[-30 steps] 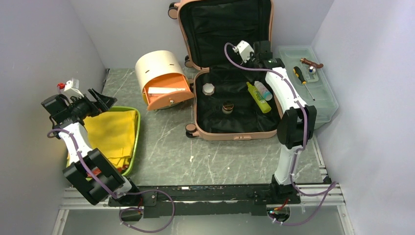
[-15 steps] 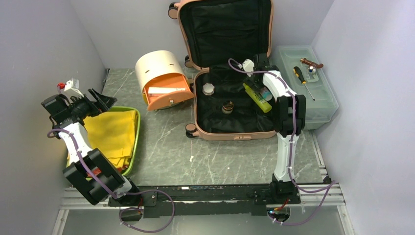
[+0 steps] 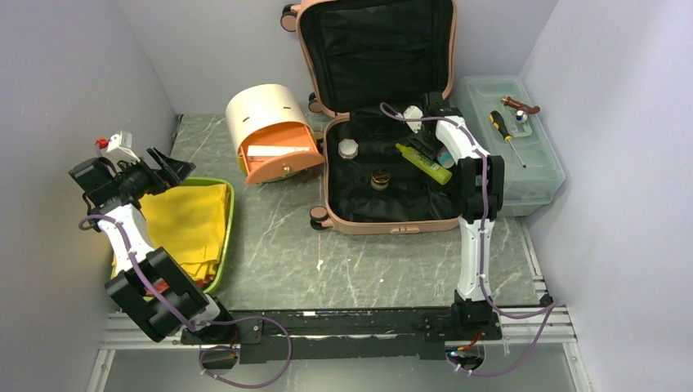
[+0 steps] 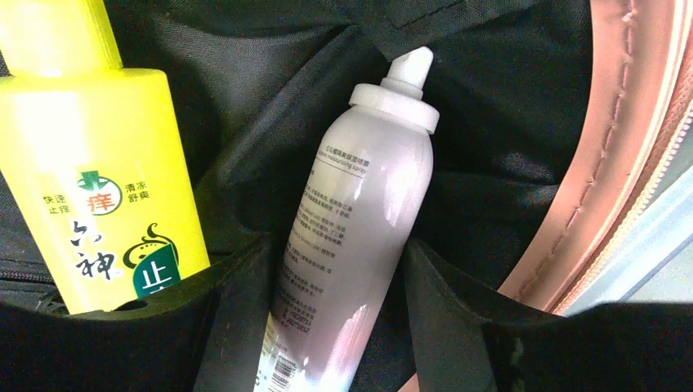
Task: Open, take out, and arrange the luggage
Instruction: Pick up the makeup from the center of the board, then place the makeup in the drawer, then close the drawer in the storage box.
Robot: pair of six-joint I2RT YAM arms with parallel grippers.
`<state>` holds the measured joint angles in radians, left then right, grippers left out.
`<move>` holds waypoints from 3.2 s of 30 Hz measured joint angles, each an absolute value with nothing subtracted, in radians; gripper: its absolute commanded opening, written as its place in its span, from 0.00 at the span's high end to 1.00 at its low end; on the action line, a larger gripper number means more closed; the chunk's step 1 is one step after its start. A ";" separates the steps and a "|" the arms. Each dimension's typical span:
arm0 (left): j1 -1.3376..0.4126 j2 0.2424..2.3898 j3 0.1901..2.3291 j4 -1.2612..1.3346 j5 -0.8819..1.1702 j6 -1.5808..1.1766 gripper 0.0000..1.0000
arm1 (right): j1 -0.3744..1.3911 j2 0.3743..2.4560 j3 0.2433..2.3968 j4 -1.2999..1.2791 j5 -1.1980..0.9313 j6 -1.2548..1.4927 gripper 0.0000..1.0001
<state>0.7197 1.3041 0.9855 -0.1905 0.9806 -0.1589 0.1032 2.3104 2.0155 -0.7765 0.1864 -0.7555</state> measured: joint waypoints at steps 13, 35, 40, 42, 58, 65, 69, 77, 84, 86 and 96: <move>0.720 1.304 0.986 -0.183 0.985 -0.171 0.01 | 0.112 2.328 2.102 -0.906 0.169 -0.714 0.82; 0.720 1.304 0.986 -0.183 0.989 -0.173 0.00 | 0.506 1.980 2.241 -0.941 -0.002 -0.685 1.00; 0.720 1.304 0.986 -0.184 0.989 -0.173 0.01 | 0.612 2.001 2.307 -0.870 -0.014 -0.699 1.00; 0.720 1.304 0.985 -0.184 0.989 -0.173 0.01 | 0.662 2.030 2.336 -0.834 -0.013 -0.716 1.00; 0.735 1.295 0.981 -0.183 0.989 -0.173 0.00 | 0.875 2.216 2.355 -0.635 -0.010 -0.923 0.95; 0.738 1.295 0.974 -0.180 0.990 -0.173 0.01 | 0.875 2.220 2.337 -0.551 0.018 -0.984 0.90; 0.740 1.295 0.971 -0.178 0.990 -0.173 0.01 | 0.875 2.222 2.323 -0.546 0.012 -0.996 0.79; 0.743 1.295 0.971 -0.177 0.990 -0.173 0.00 | 0.875 2.222 2.316 -0.548 -0.028 -0.997 0.48; 0.743 1.295 0.971 -0.177 0.991 -0.173 0.00 | 0.876 2.222 2.312 -0.531 -0.035 -1.007 0.33; 0.743 1.295 0.971 -0.177 0.991 -0.173 0.01 | 0.875 2.222 2.312 -0.525 -0.035 -1.010 0.32; 0.745 1.295 0.971 -0.177 0.997 -0.174 0.01 | 0.876 2.222 2.310 -0.522 -0.034 -1.010 0.33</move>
